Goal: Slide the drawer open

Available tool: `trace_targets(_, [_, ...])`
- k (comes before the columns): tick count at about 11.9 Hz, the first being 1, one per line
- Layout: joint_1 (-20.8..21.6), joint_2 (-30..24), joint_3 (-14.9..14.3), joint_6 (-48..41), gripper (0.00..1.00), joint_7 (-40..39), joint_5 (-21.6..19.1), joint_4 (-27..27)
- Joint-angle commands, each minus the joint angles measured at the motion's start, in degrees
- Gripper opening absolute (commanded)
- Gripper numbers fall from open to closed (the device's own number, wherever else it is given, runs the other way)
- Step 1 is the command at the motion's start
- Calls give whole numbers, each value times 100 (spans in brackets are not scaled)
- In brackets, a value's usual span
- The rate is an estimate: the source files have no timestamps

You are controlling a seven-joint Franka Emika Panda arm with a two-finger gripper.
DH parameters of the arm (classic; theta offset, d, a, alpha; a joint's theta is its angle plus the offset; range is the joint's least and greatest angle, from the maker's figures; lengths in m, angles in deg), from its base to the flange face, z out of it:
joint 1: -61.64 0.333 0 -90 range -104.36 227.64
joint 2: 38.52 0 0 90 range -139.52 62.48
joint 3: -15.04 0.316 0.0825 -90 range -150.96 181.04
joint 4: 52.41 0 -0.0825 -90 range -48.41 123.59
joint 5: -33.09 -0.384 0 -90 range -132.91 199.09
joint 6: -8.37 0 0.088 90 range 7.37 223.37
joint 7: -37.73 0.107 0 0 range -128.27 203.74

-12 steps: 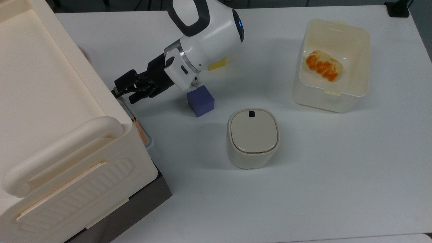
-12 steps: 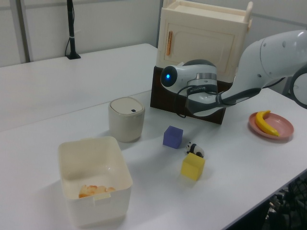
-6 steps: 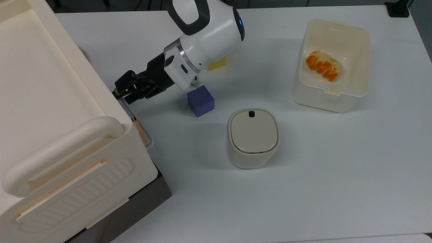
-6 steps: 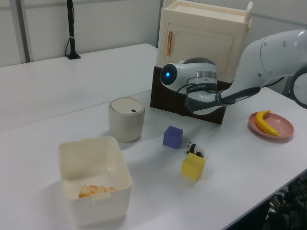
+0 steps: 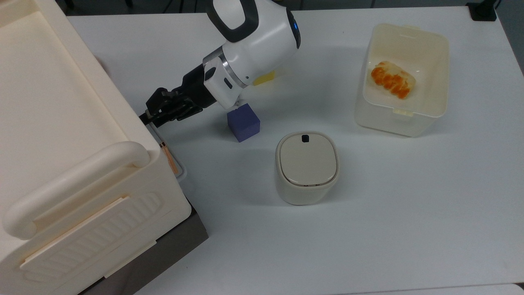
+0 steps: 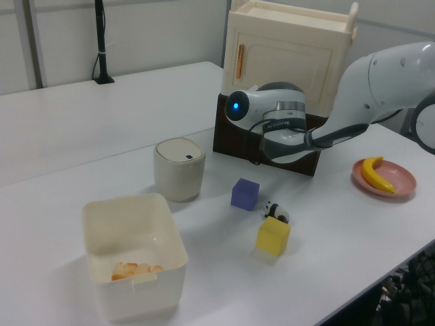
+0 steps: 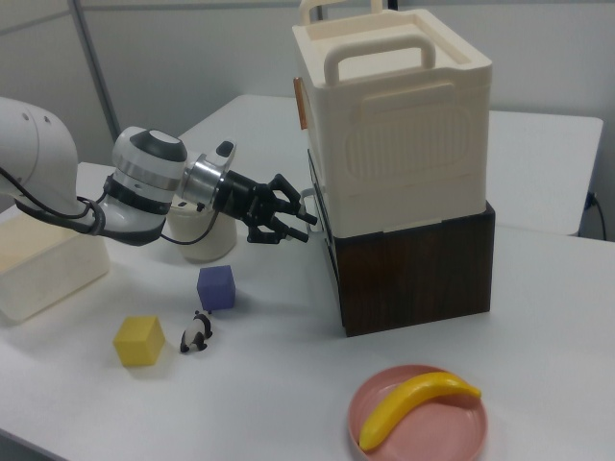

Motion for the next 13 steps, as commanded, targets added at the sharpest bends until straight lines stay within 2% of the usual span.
trace_targets(1, [29,-151,49,75,31,177,16,78])
trace_targets(5, [-6,-160,58,84,21,142,24,87])
trace_targets(8, [-42,-151,58,93,22,116,24,87])
trace_targets(11, [-103,-133,58,137,27,107,42,78])
trace_targets(13, [-156,-133,58,145,26,28,51,78])
